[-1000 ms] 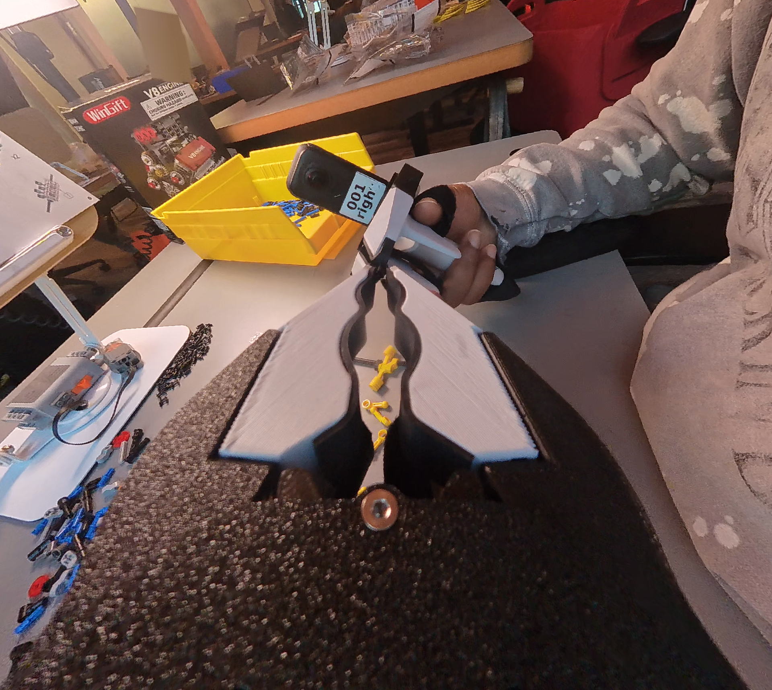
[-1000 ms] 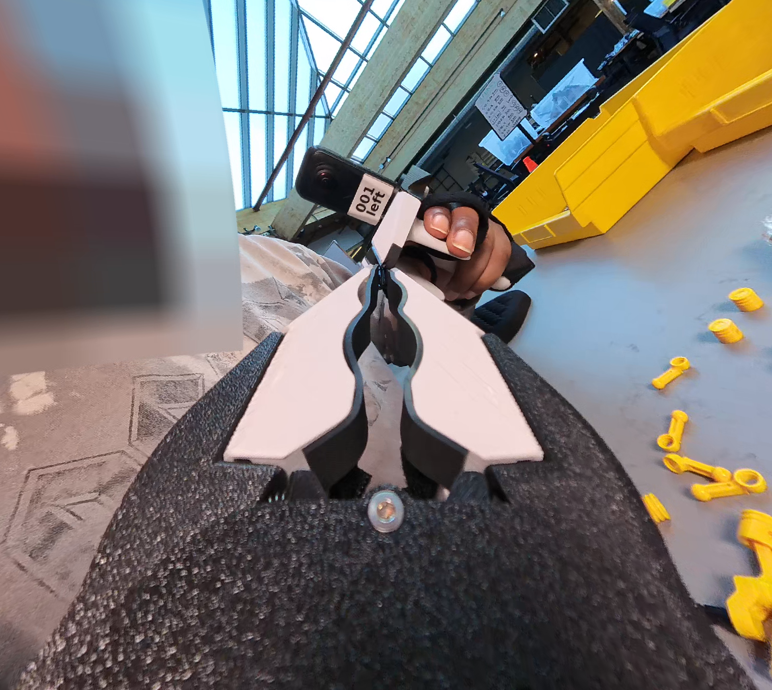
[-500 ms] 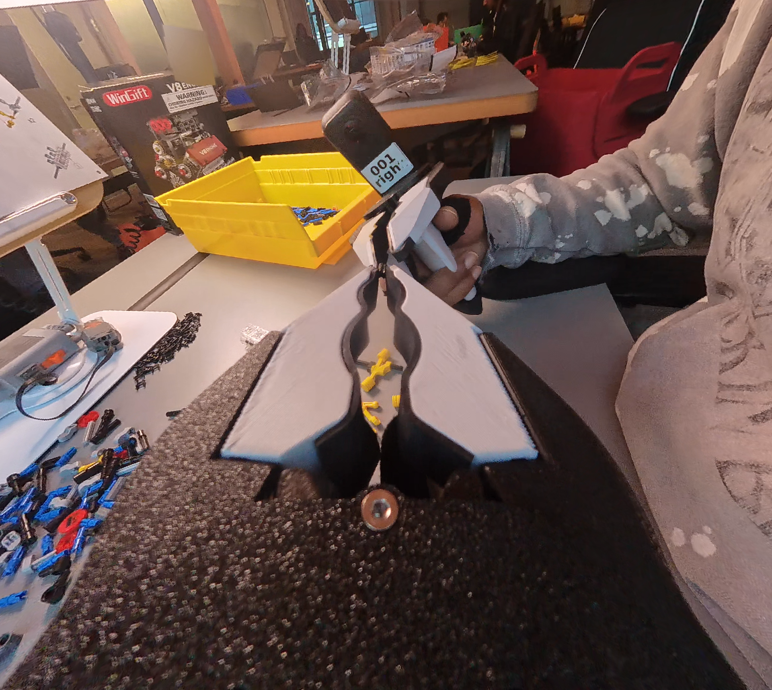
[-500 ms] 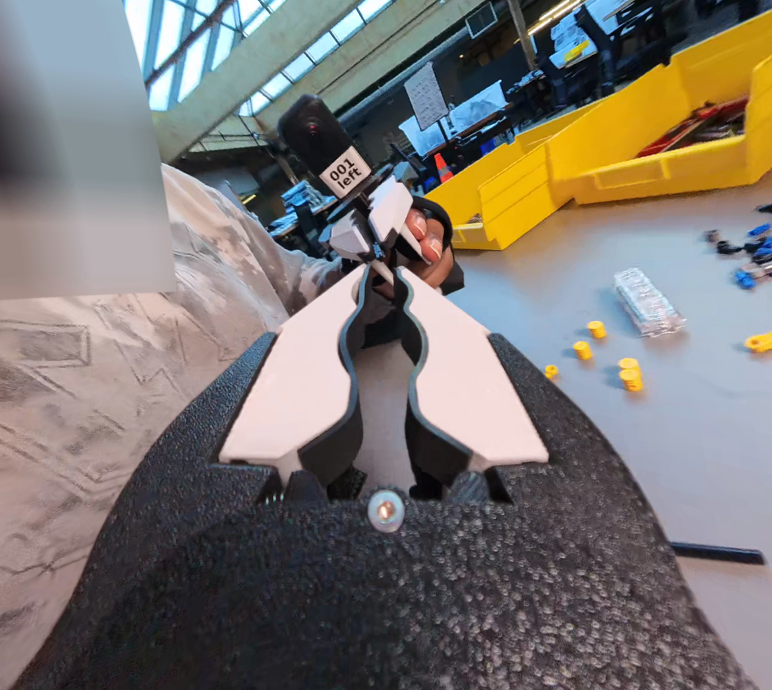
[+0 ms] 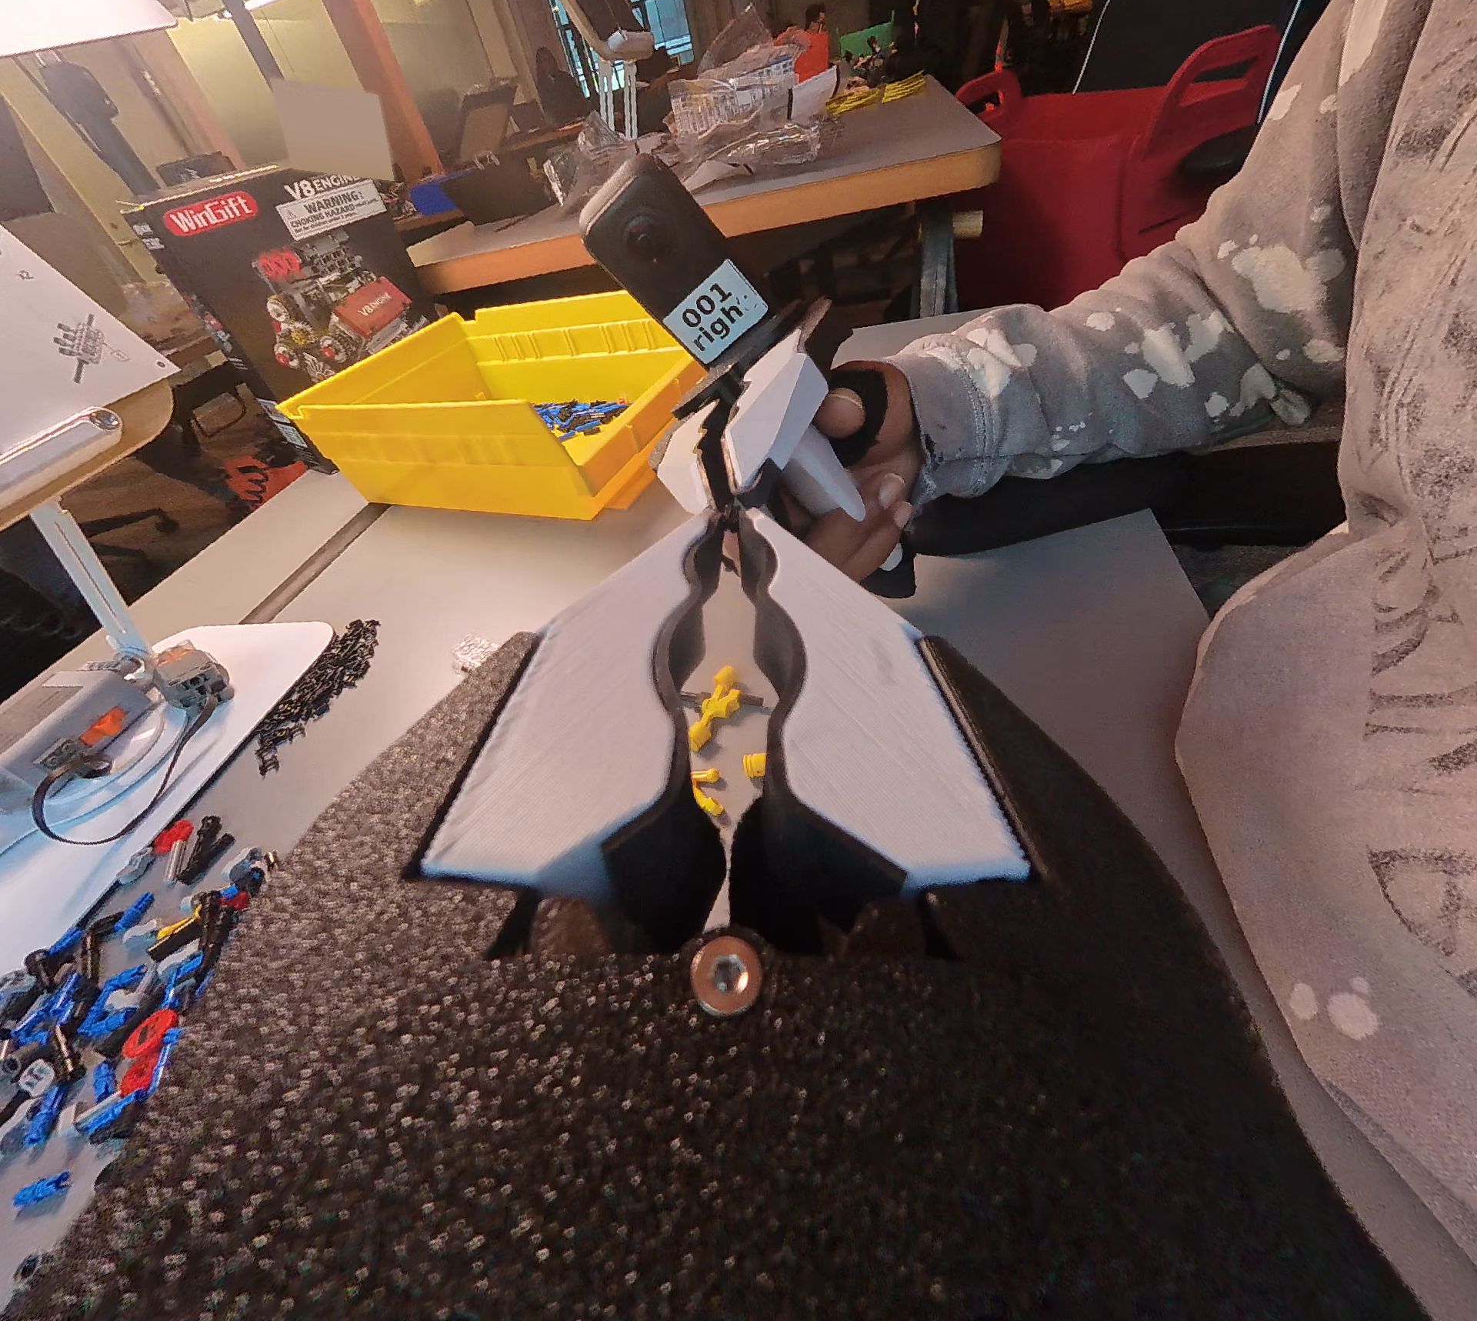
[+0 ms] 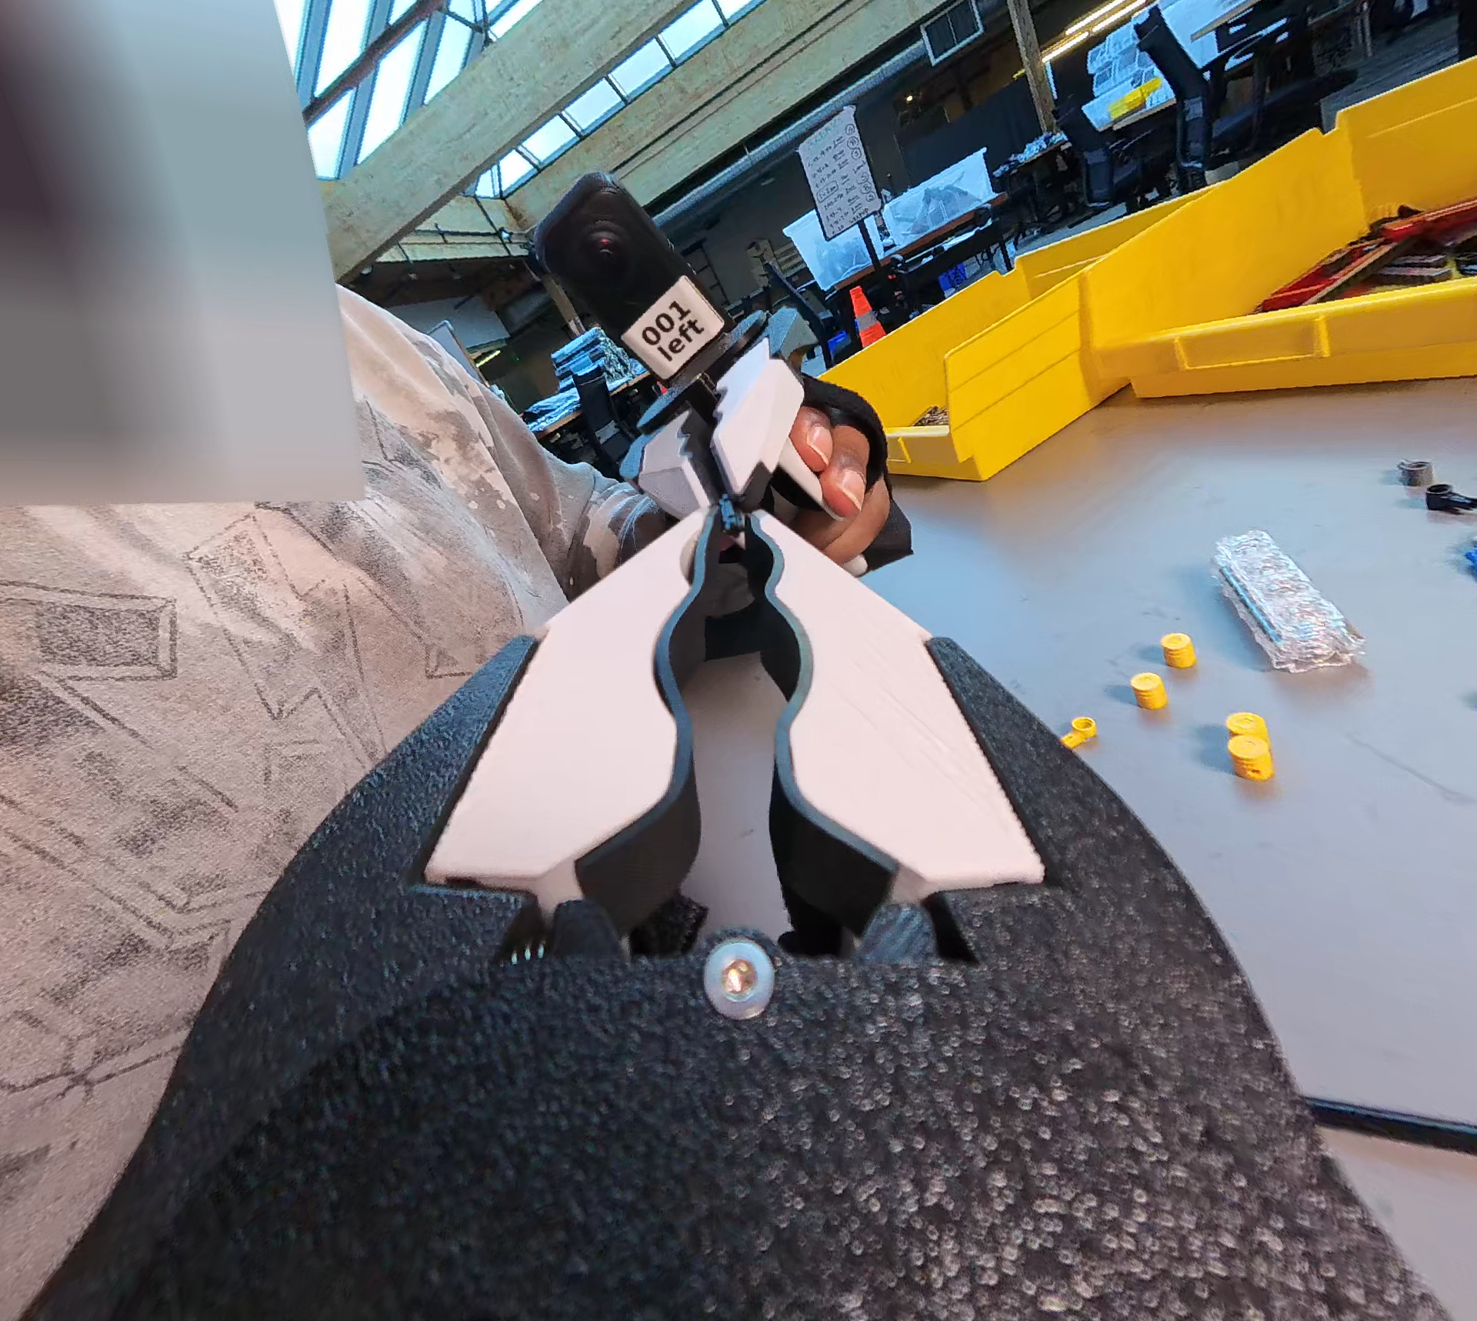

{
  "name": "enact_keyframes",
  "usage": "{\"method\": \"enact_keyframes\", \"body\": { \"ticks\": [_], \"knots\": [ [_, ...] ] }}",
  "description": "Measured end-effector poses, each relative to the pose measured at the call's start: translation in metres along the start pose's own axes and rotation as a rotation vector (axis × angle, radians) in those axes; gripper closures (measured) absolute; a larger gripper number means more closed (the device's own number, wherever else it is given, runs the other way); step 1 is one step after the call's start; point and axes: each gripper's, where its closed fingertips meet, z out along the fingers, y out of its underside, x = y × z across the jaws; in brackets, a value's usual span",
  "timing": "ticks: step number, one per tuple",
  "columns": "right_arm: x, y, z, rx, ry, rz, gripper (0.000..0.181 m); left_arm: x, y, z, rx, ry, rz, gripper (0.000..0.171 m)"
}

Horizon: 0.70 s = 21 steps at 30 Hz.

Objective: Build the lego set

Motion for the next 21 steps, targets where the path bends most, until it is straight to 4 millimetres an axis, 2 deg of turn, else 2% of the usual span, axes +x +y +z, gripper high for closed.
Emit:
{"method": "enact_keyframes", "body": {
  "ticks": [7, 14, 21],
  "knots": [
    [-0.002, 0.0002, 0.0, -0.006, -0.003, -0.026, 0.178, 0.0023, -0.0004, 0.0018, 0.014, 0.002, 0.001, 0.168],
    [-0.0042, -0.0022, 0.0013, -0.03, 0.087, -0.276, 0.177, 0.0032, -0.0038, 0.0006, 0.084, 0.091, -0.268, 0.167],
    [-0.0083, 0.001, 0.0026, -0.05, 0.074, -0.306, 0.177, 0.0079, -0.0053, -0.0006, 0.118, 0.125, -0.343, 0.168]
  ]
}}
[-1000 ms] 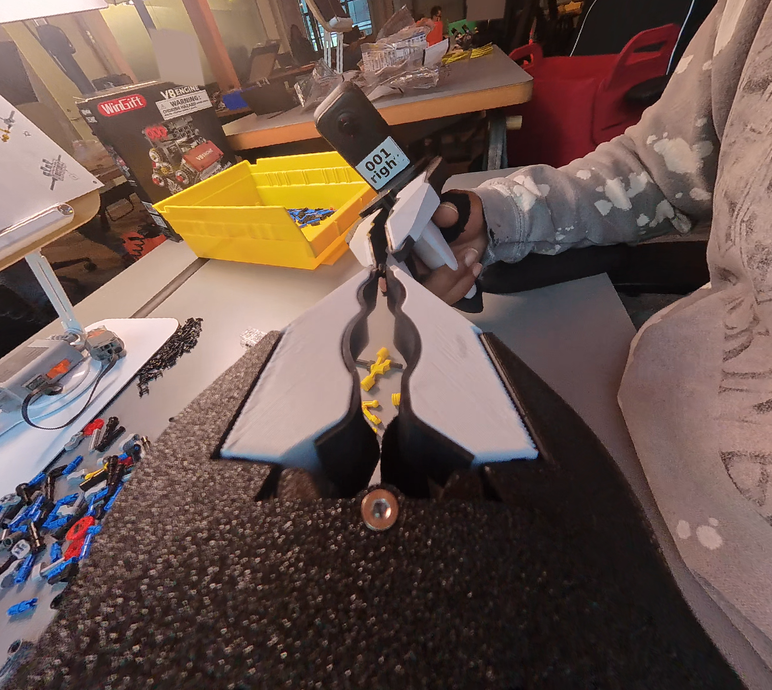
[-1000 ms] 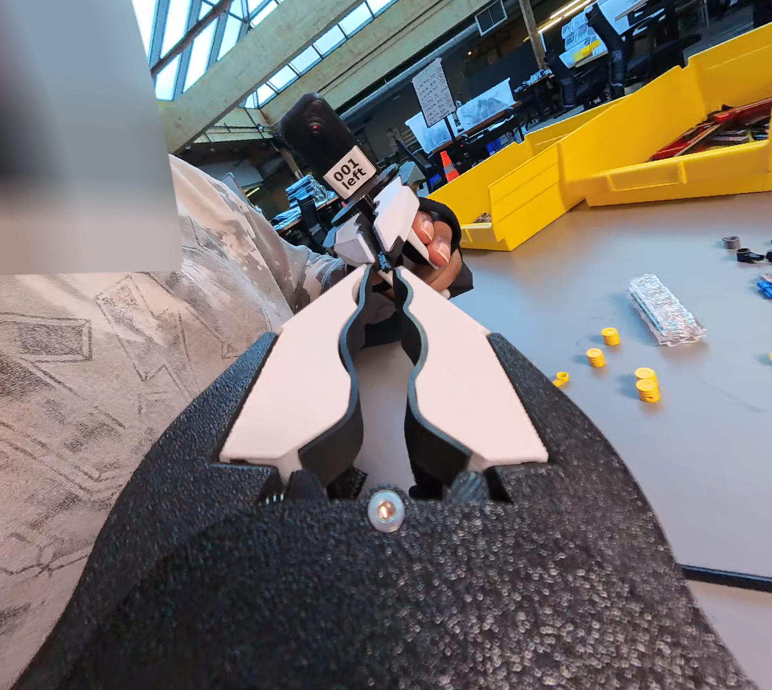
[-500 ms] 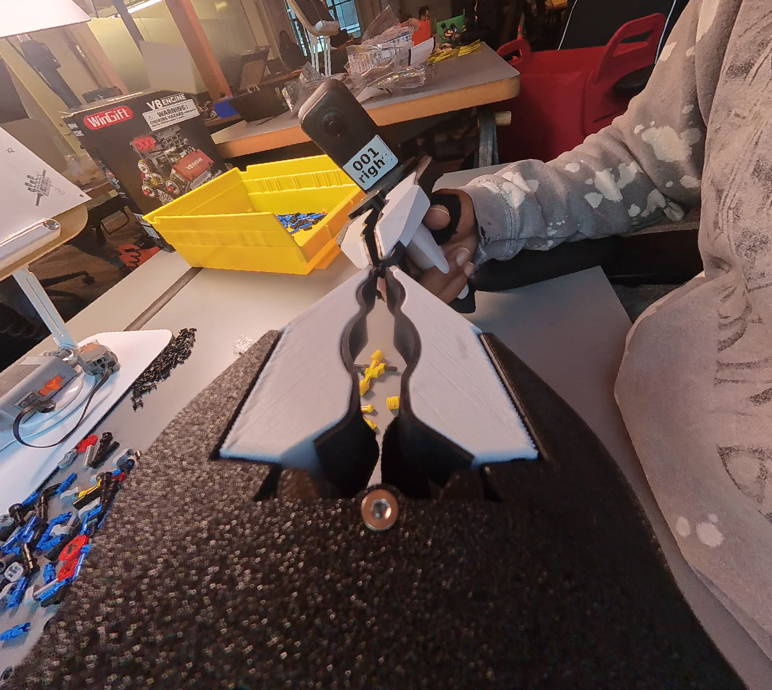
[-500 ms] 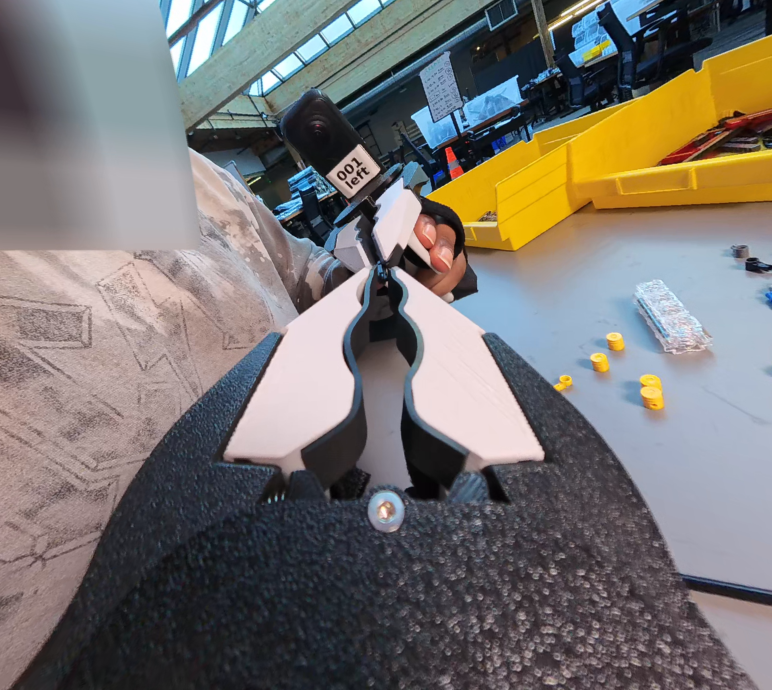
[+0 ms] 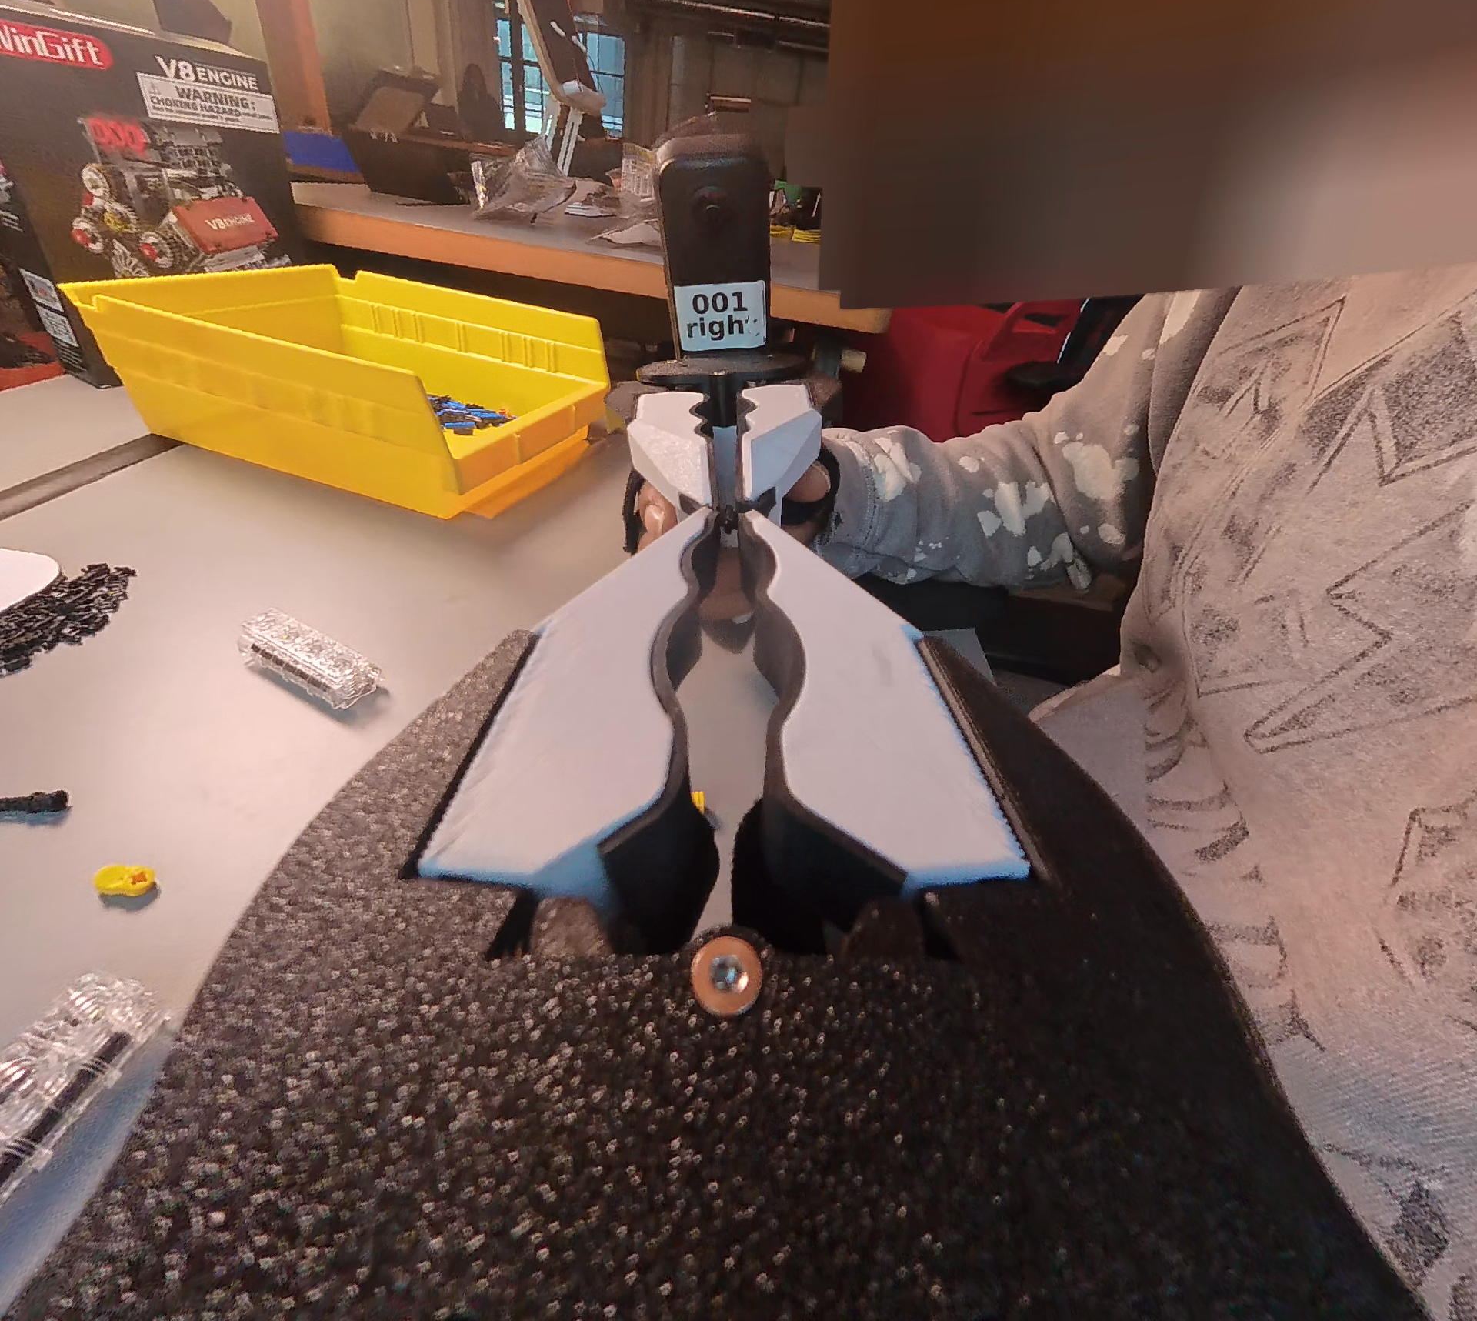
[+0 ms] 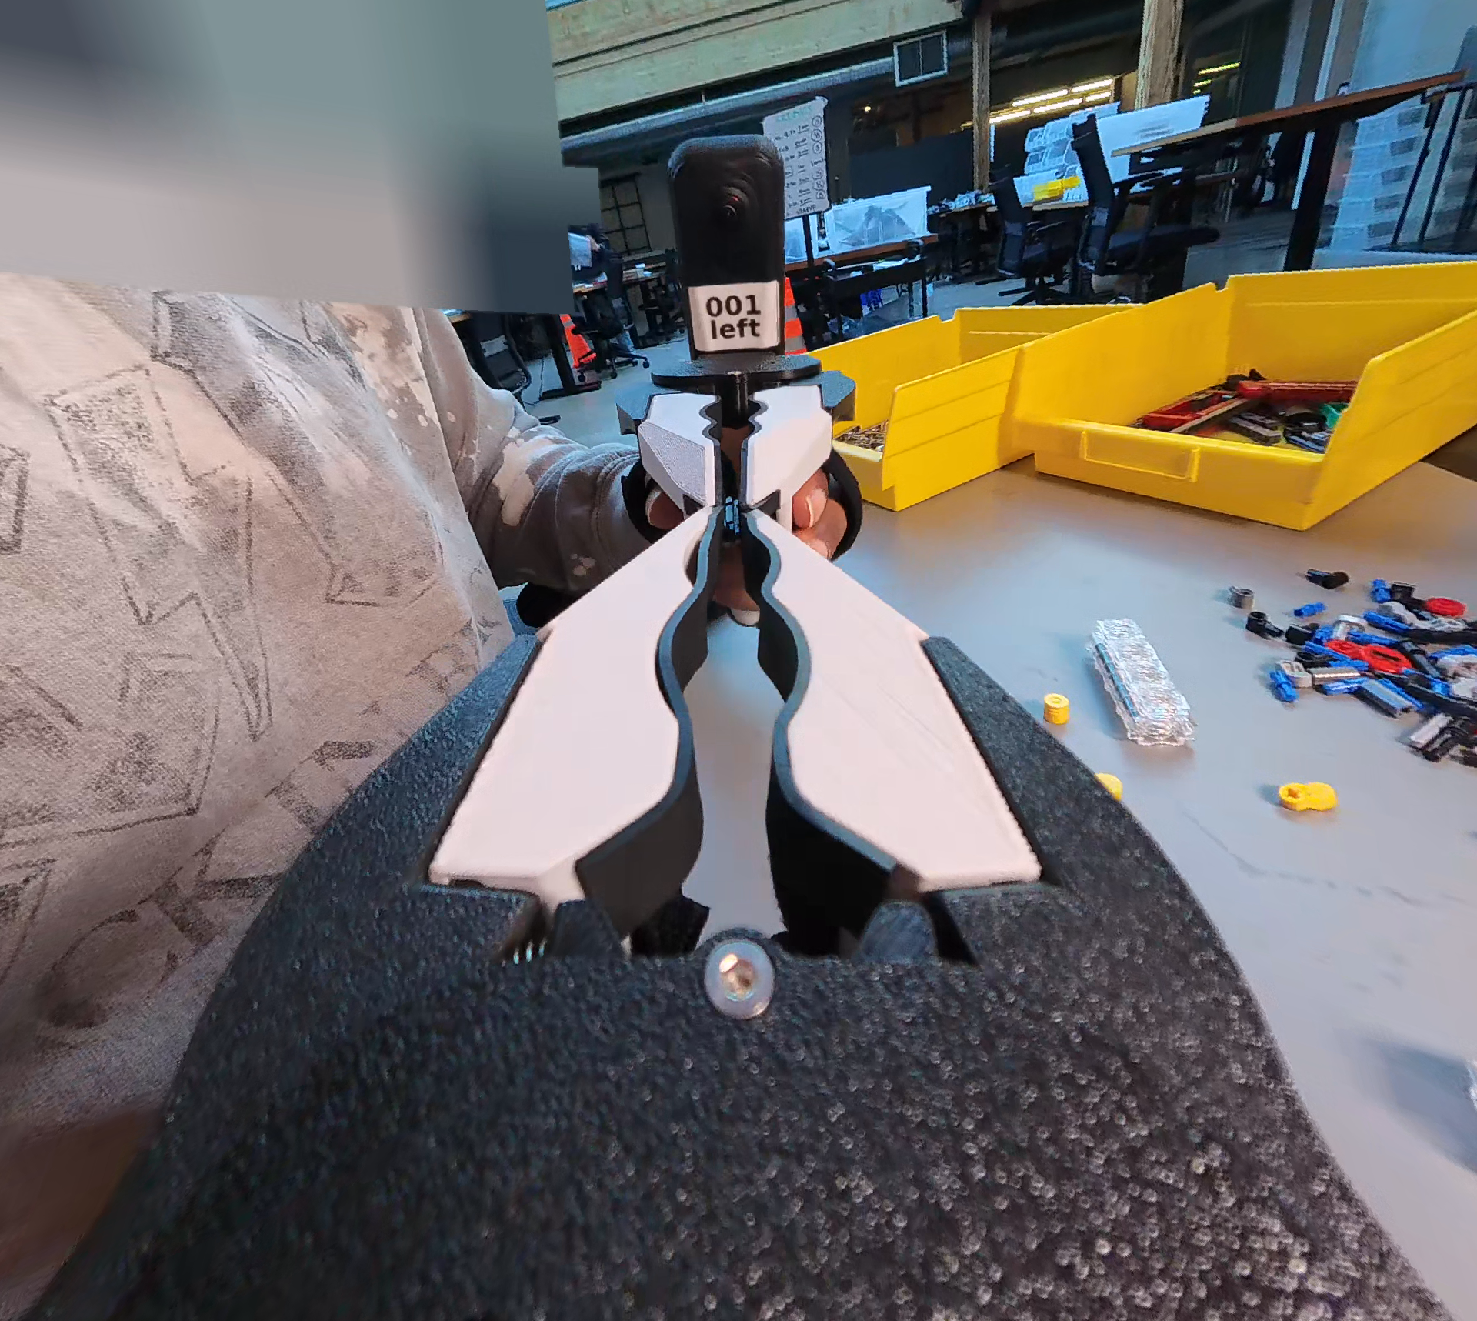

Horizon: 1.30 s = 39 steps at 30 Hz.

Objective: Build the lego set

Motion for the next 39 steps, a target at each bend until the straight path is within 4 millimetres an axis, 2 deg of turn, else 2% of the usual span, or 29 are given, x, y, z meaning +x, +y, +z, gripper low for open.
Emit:
{"method": "enact_keyframes", "body": {
  "ticks": [17, 31, 39],
  "knots": [
    [0.004, 0.006, 0.001, -0.025, 0.025, -0.021, 0.177, -0.004, 0.004, -0.003, 0.009, -0.027, 0.008, 0.168],
    [-0.003, 0.025, 0.003, -0.139, -0.05, 0.099, 0.178, 0.003, 0.022, -0.005, -0.184, -0.001, 0.154, 0.167],
    [-0.003, 0.023, 0.002, -0.131, -0.061, 0.13, 0.178, 0.002, 0.026, -0.005, -0.171, -0.004, 0.14, 0.167]
  ]
}}
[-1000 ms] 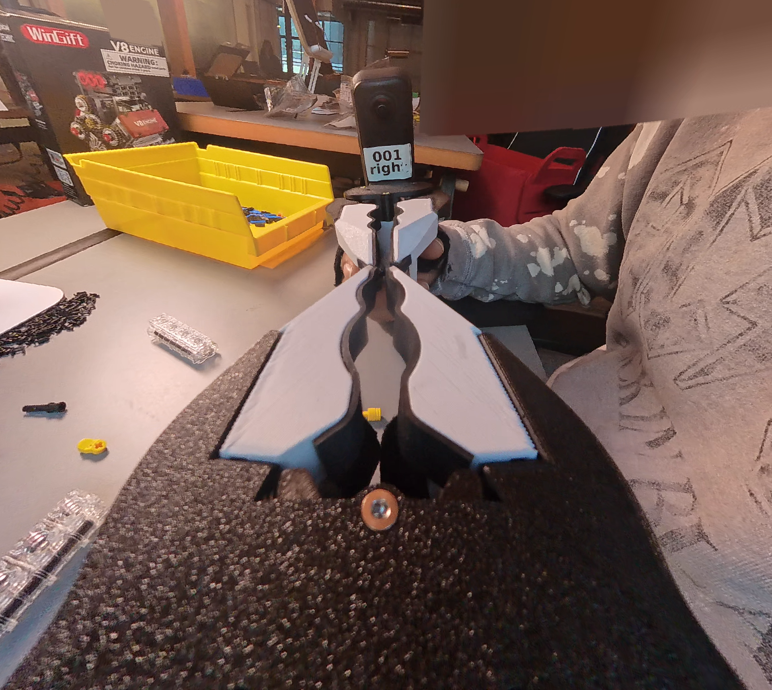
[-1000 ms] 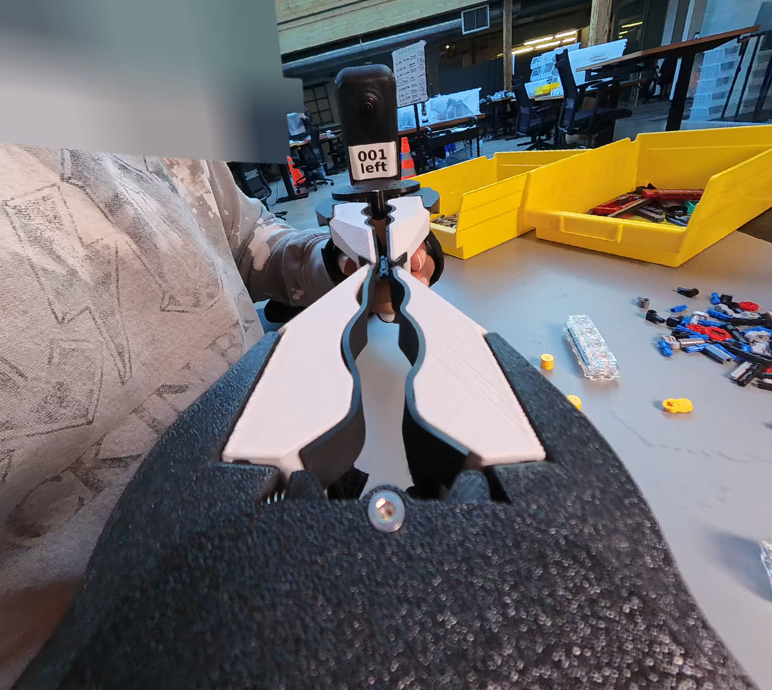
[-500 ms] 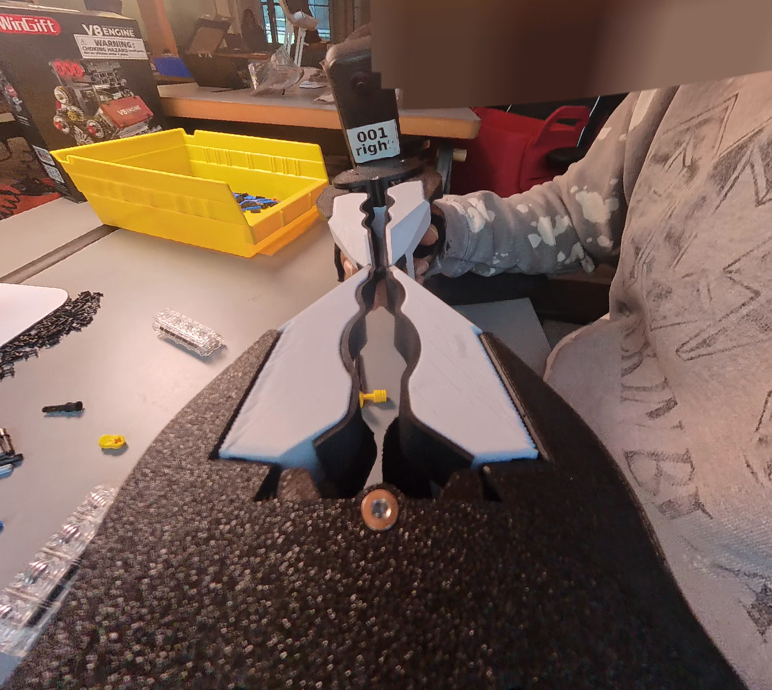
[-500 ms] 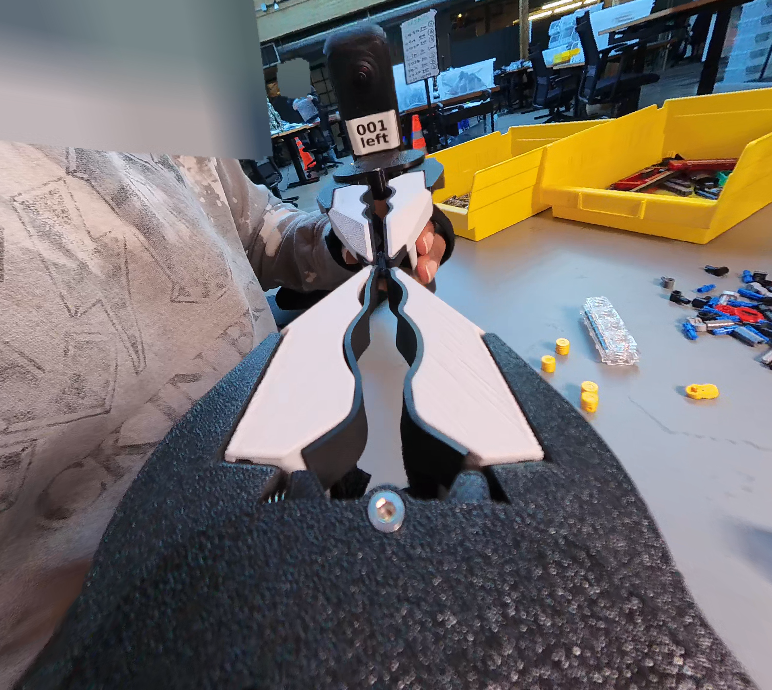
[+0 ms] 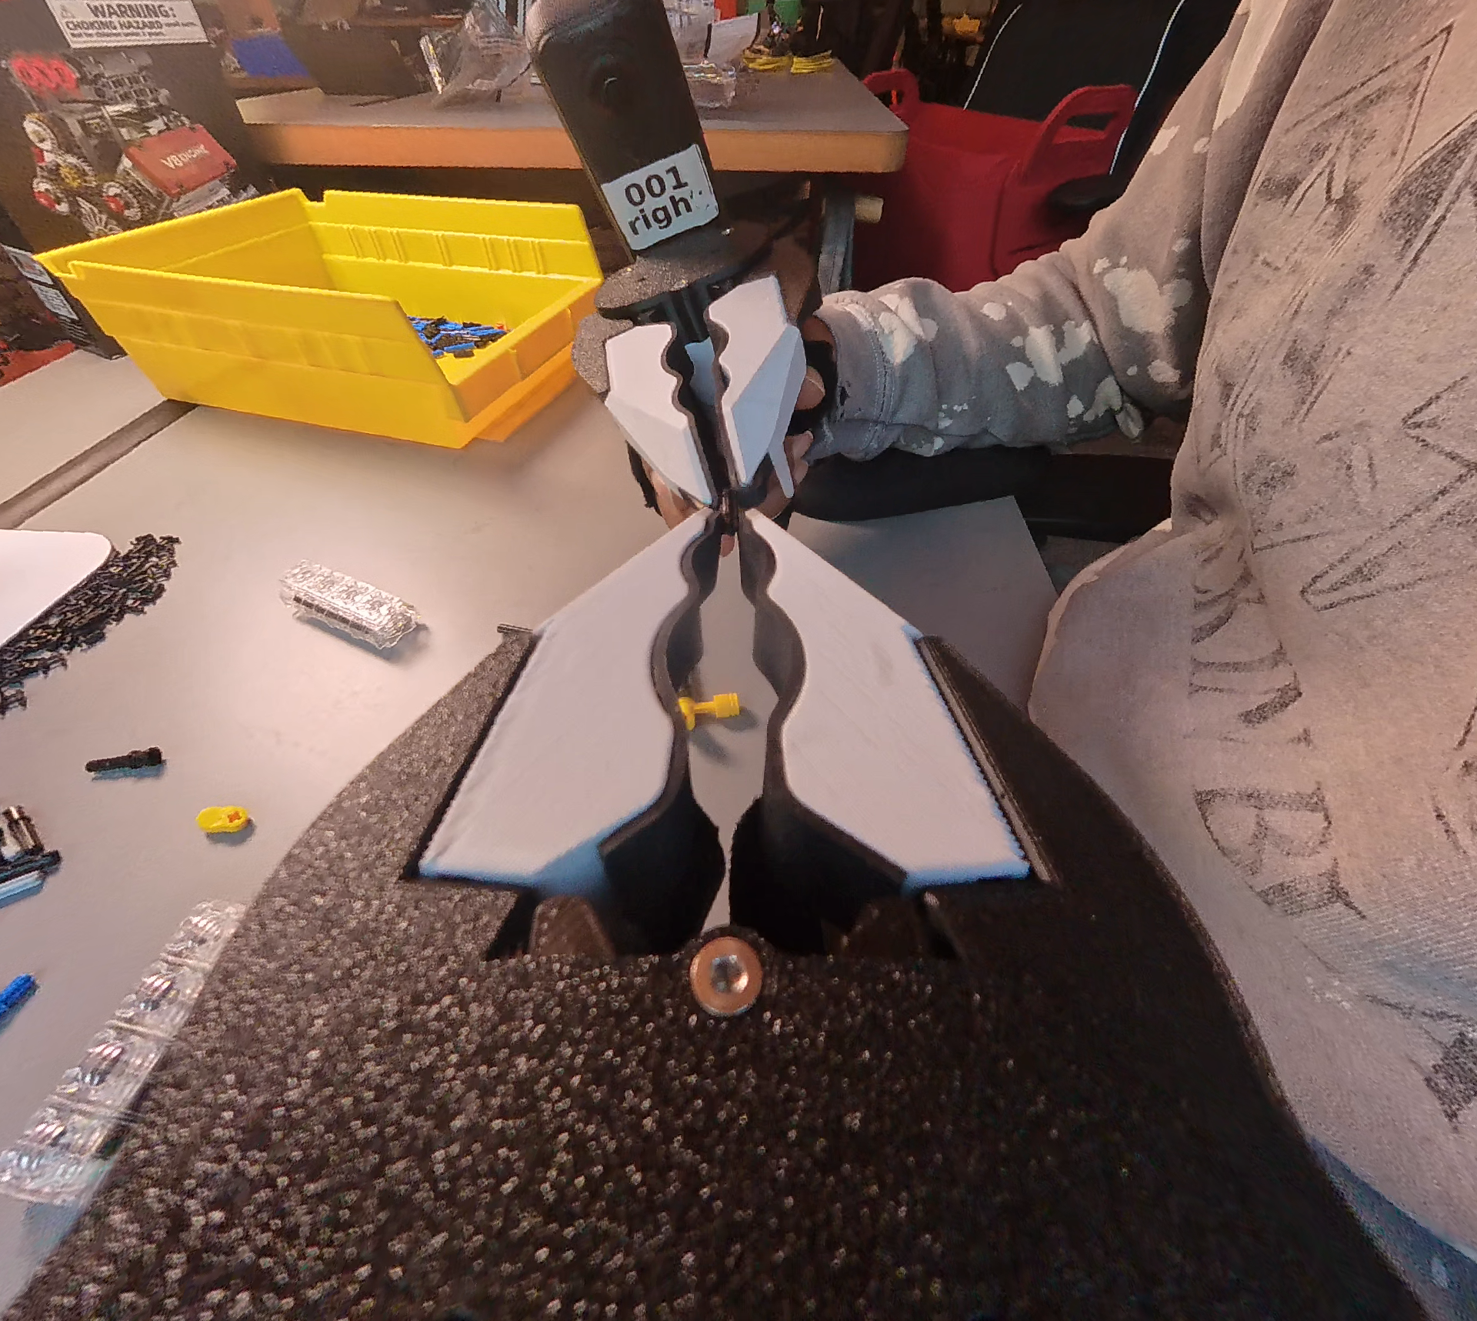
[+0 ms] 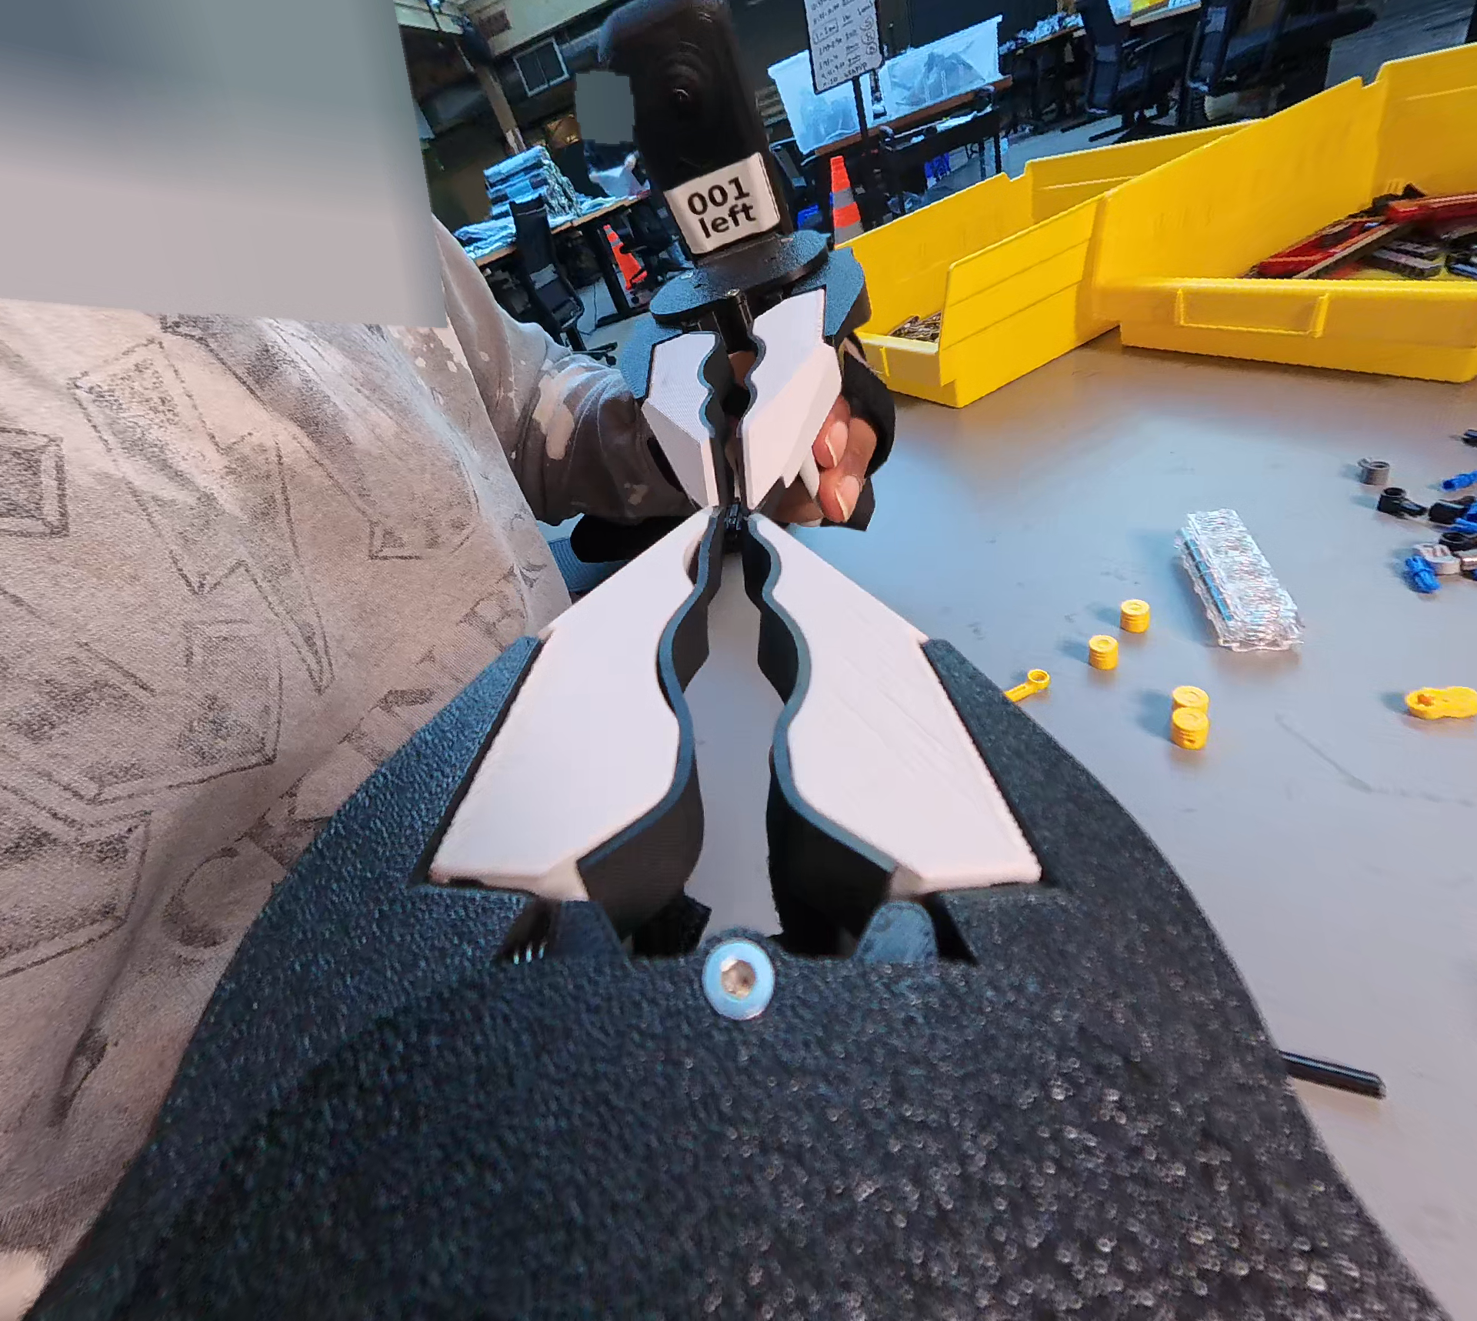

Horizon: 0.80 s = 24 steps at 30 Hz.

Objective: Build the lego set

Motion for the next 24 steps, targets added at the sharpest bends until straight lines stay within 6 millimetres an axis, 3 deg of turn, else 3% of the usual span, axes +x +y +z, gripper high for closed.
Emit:
{"method": "enact_keyframes", "body": {
  "ticks": [12, 16, 19, 22, 24],
  "knots": [
    [-0.001, 0.0, 0.001, 0.011, -0.011, -0.001, 0.178, 0.001, -0.004, 0.0, 0.131, 0.03, -0.191, 0.168],
    [0.006, 0.004, 0.0, -0.023, 0.037, -0.036, 0.177, -0.005, 0.003, 0.0, 0.121, -0.016, -0.168, 0.168],
    [0.025, 0.023, -0.015, -0.189, 0.146, -0.134, 0.161, -0.017, 0.018, -0.005, 0.029, -0.064, -0.093, 0.168],
    [0.047, 0.058, -0.035, -0.448, 0.247, -0.225, 0.158, -0.024, 0.037, -0.008, -0.091, -0.095, 0.008, 0.168],
    [0.051, 0.078, -0.038, -0.578, 0.225, -0.211, 0.157, -0.023, 0.047, -0.005, -0.129, -0.073, 0.014, 0.168]
  ]
}}
